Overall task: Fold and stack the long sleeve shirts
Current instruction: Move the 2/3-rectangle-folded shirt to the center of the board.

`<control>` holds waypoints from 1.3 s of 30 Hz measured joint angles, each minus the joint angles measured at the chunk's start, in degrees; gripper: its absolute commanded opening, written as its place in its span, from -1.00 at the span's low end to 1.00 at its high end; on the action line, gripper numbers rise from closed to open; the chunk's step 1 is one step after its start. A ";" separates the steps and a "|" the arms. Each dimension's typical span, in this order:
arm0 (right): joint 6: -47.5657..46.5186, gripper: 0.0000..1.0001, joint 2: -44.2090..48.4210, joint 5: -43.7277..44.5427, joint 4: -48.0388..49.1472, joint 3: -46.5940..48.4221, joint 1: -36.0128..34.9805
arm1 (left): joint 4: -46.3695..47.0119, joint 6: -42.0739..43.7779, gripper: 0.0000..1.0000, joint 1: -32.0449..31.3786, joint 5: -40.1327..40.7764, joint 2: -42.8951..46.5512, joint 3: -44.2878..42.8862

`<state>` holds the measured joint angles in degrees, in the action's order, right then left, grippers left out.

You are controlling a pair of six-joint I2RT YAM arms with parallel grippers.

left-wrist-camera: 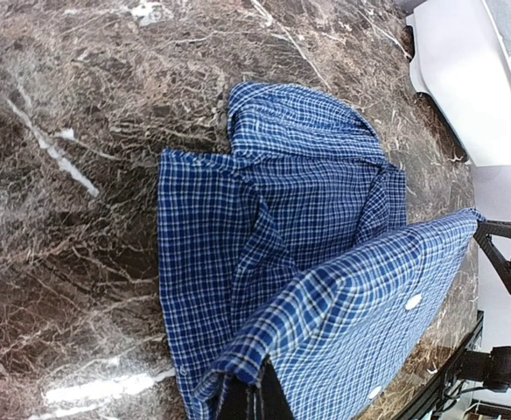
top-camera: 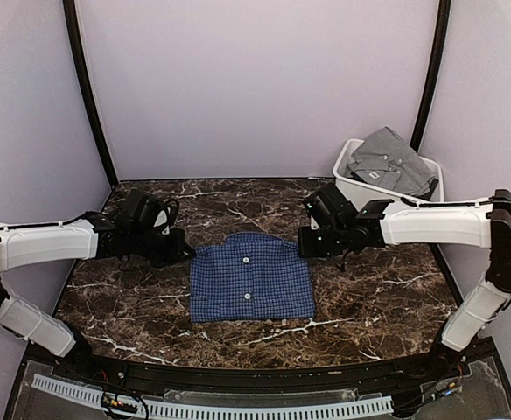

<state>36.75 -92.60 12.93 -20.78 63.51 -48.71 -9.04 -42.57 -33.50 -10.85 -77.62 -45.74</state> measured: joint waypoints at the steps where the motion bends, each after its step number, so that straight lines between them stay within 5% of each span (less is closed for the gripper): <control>1: -0.02 -1.00 -0.02 0.28 0.02 0.00 0.13 | -0.31 0.28 -1.00 0.00 0.17 -0.48 -0.85; 11: -2.47 -1.00 -6.84 -0.59 2.60 3.28 5.68 | -0.48 4.37 -1.00 3.50 -0.68 -12.92 -13.25; 23: -7.48 -1.00 -29.92 -6.54 8.15 19.41 14.53 | 5.11 11.96 -1.00 10.78 -7.69 -40.83 -32.35; 32: -8.70 -1.00 -31.41 -7.34 6.27 22.73 15.54 | 5.16 13.57 -1.00 10.80 -8.24 -43.67 -37.00; 39: -9.27 -1.00 -22.80 -7.08 2.49 21.57 15.54 | 4.59 13.66 -1.00 10.80 -8.41 -39.76 -36.79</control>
<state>27.49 -115.39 5.85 -18.28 85.08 -33.17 -4.45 -28.91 -22.70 -19.27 -117.38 -82.52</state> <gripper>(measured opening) 0.003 0.007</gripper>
